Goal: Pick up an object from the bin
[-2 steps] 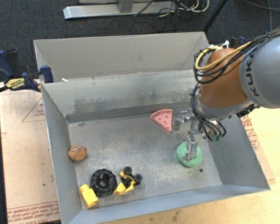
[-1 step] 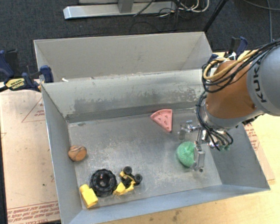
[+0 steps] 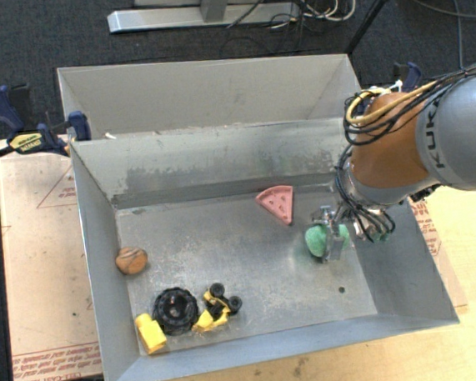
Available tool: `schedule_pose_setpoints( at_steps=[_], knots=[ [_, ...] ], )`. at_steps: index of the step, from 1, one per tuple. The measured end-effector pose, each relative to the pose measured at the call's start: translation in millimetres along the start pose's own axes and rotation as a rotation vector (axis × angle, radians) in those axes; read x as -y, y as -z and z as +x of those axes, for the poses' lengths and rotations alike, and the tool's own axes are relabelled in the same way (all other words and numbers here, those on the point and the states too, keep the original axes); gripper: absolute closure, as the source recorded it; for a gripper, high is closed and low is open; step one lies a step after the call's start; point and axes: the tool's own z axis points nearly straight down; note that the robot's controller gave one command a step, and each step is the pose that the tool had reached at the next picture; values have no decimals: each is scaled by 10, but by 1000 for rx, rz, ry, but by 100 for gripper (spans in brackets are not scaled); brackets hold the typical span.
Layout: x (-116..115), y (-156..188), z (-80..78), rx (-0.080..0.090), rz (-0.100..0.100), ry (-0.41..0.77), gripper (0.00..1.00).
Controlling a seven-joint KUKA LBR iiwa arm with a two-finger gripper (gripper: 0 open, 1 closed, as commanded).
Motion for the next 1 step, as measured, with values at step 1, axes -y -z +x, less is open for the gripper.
schedule_pose_setpoints(
  at_steps=[1],
  knots=[
    [0, 0, 0, 0, 0, 0, 100]
  ],
)
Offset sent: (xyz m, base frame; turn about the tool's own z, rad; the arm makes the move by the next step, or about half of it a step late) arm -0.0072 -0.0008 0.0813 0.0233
